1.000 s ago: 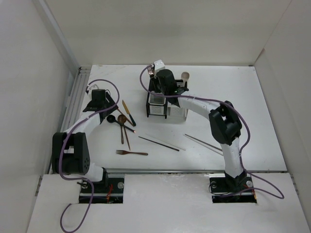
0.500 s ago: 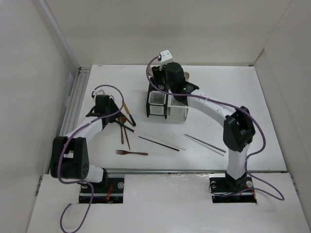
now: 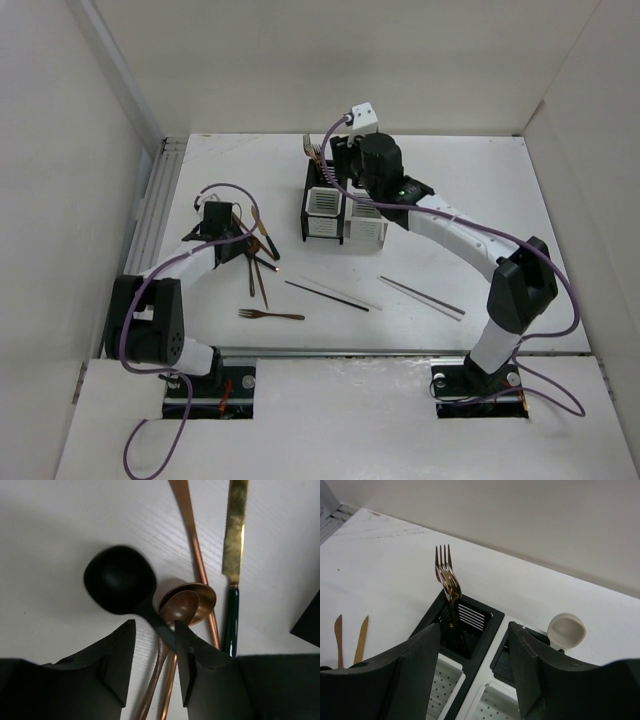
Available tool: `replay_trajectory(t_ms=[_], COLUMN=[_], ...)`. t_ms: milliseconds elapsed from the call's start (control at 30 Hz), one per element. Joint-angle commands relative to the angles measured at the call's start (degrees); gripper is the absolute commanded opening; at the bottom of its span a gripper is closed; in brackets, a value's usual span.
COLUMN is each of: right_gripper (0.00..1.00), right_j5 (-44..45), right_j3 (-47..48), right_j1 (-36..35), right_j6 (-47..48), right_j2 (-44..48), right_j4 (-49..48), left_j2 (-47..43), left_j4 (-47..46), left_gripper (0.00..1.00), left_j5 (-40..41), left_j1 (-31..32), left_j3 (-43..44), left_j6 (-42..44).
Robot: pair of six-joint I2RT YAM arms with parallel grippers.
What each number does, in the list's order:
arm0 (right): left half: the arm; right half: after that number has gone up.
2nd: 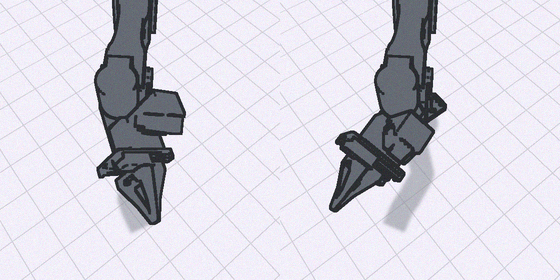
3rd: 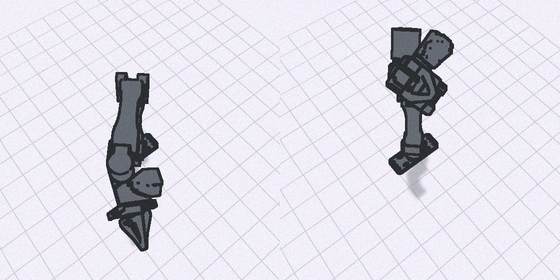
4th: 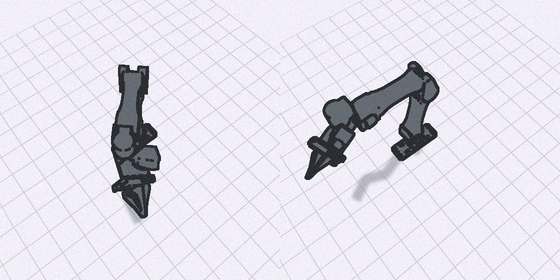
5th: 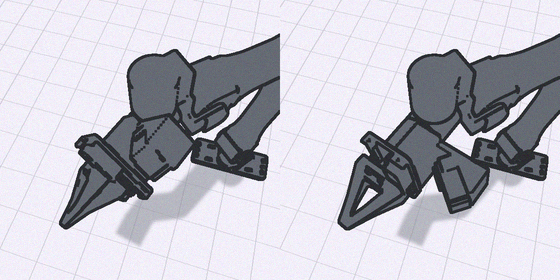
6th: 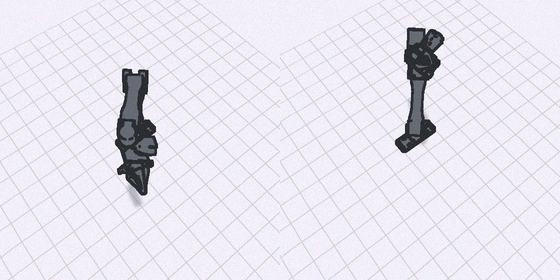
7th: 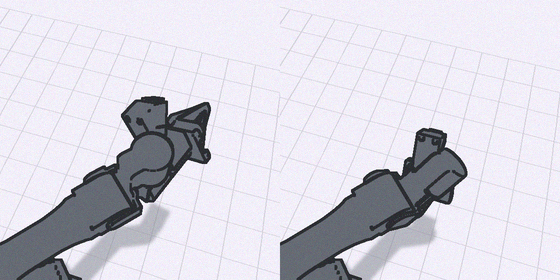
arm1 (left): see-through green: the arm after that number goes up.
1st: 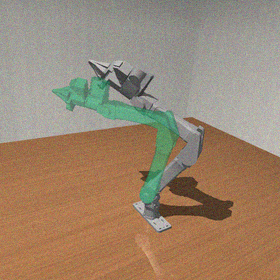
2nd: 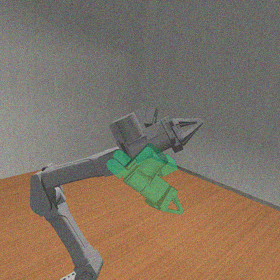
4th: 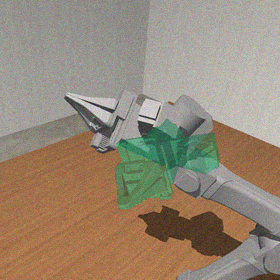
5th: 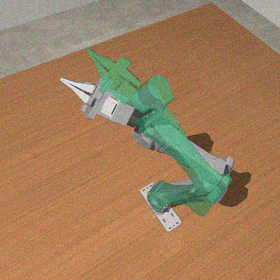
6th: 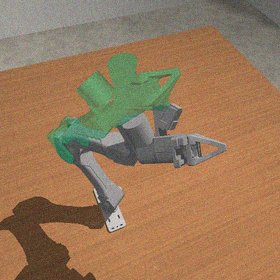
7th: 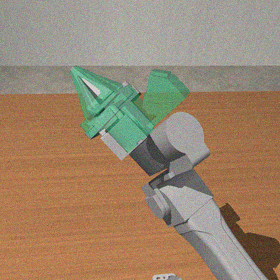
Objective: Sort the eating utensils into containers
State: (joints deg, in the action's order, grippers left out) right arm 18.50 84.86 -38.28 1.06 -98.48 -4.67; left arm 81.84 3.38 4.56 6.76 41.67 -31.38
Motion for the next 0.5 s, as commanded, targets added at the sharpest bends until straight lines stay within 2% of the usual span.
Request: replay_trajectory(t_ms=[0, 300, 467], right_gripper=[0.62, 0.62, 0.62], right_j5=[1.36, 1.36, 0.31], right_j3=[0.04, 1.19, 2.23], right_j1=[-0.04, 0.48, 1.63], right_j6=[0.52, 1.66, 2.19], right_j2=[1.71, -0.49, -1.10], right_j4=[-1.93, -1.40, -1.40], left_j2=[1.47, 3.67, 4.82], left_j4=[3.48, 2.61, 3.47], left_gripper=[0.33, 0.33, 0.14], left_j5=[1.42, 1.42, 2.21], left_j1=[0.44, 0.44, -0.17], left_j3=[1.75, 1.22, 2.36], left_j6=[-0.53, -0.52, -1.06])
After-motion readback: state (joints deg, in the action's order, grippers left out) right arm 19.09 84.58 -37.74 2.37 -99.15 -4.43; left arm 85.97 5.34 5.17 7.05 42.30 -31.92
